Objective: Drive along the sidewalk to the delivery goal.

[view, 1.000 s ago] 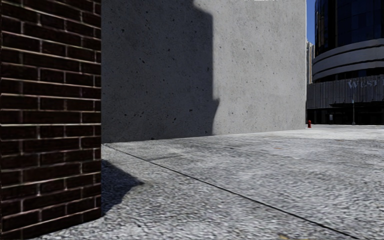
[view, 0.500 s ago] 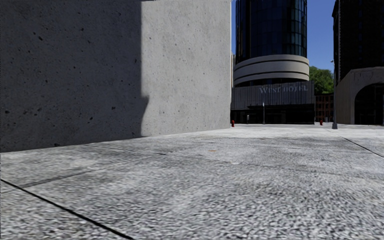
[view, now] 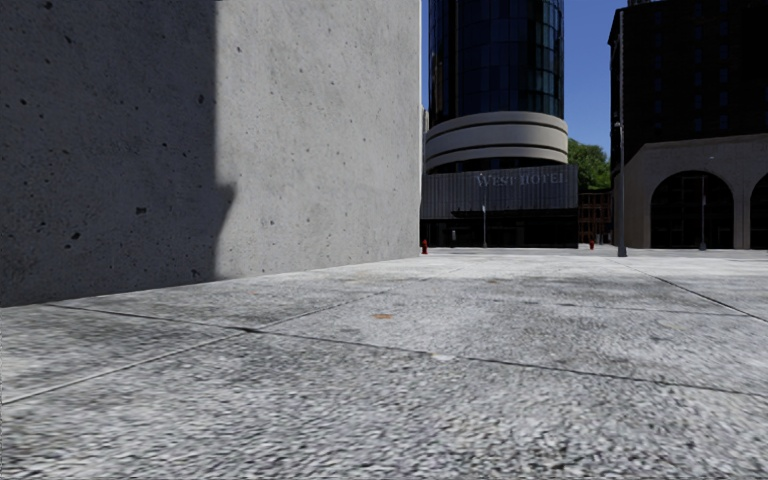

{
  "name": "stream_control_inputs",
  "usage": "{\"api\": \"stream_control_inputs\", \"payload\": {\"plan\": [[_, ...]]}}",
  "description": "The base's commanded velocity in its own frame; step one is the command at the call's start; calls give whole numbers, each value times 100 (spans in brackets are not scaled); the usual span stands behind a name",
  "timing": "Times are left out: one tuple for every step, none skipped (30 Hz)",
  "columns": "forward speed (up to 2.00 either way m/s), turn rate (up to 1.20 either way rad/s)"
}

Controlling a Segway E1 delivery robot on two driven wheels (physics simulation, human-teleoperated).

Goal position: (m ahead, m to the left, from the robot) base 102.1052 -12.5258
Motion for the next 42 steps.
{"api": "stream_control_inputs", "payload": {"plan": [[200, 0], [200, 0], [200, 0], [200, 0], [200, 0], [200, 0], [200, 0], [200, 0], [200, 0], [200, 0], [200, 0], [200, 0], [200, 0], [200, 0], [200, 0], [200, 0], [200, 0], [200, 0], [200, 0], [200, 0], [200, 0], [200, 0], [200, 0], [200, 0], [200, 0], [200, 0], [200, 0], [200, 0], [200, 0], [200, 0], [200, 0], [200, 0], [200, 0], [200, 0], [200, 0], [200, 0], [200, 0], [200, 0], [200, 0], [200, 0], [200, 0], [200, 0]]}}
